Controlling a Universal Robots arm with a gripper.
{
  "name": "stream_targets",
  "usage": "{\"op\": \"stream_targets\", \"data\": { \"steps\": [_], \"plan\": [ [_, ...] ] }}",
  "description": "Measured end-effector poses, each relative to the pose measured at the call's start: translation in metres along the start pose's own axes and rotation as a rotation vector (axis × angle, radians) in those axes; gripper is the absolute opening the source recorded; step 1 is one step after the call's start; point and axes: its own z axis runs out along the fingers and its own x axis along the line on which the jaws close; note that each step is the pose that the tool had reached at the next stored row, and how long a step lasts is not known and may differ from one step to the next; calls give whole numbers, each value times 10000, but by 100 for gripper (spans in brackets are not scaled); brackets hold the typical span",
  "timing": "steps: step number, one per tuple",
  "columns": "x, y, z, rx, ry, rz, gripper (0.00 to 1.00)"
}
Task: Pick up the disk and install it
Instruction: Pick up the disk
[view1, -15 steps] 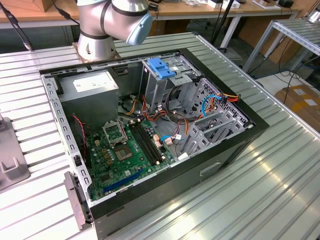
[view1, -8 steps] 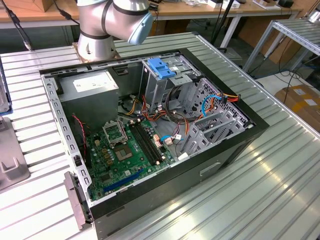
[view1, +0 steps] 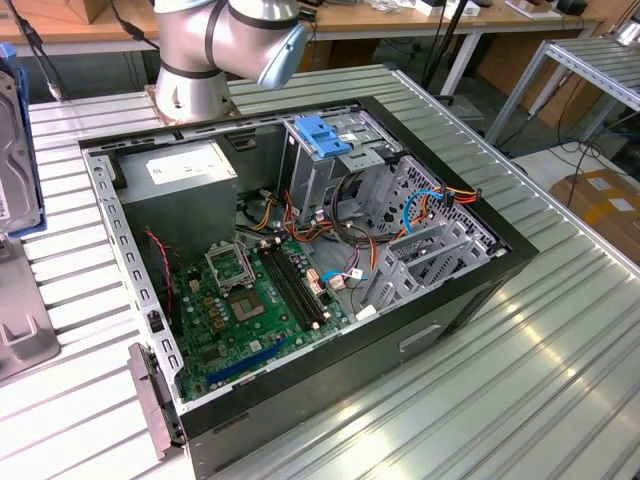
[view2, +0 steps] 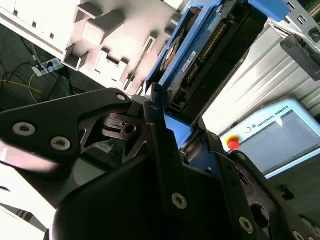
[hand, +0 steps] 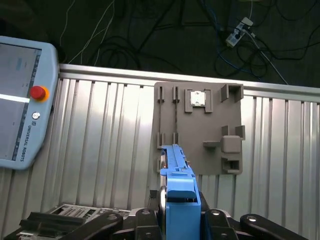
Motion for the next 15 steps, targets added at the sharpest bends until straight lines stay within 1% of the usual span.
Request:
{"op": "stream_targets", "data": {
  "steps": [2,4,6,8,9,11,12,13,14,15],
  "plan": [
    [30,-60,-9,-35,-2,-1,37],
    [72,-162,-22,-71,-12,-2,37],
    [95,-228,-31,-85,-22,-3,37],
    [131,-332,-44,-104,-41,-5,37],
    [142,-363,-48,-110,-46,-5,37],
    [174,-451,-60,-129,-58,-8,37],
    [185,-481,-64,-137,-62,-7,37],
    [209,-543,-72,-152,-68,-8,37],
    [227,-589,-79,-164,-72,-9,37],
    [238,-619,-83,-171,-75,-10,37]
  ]
}}
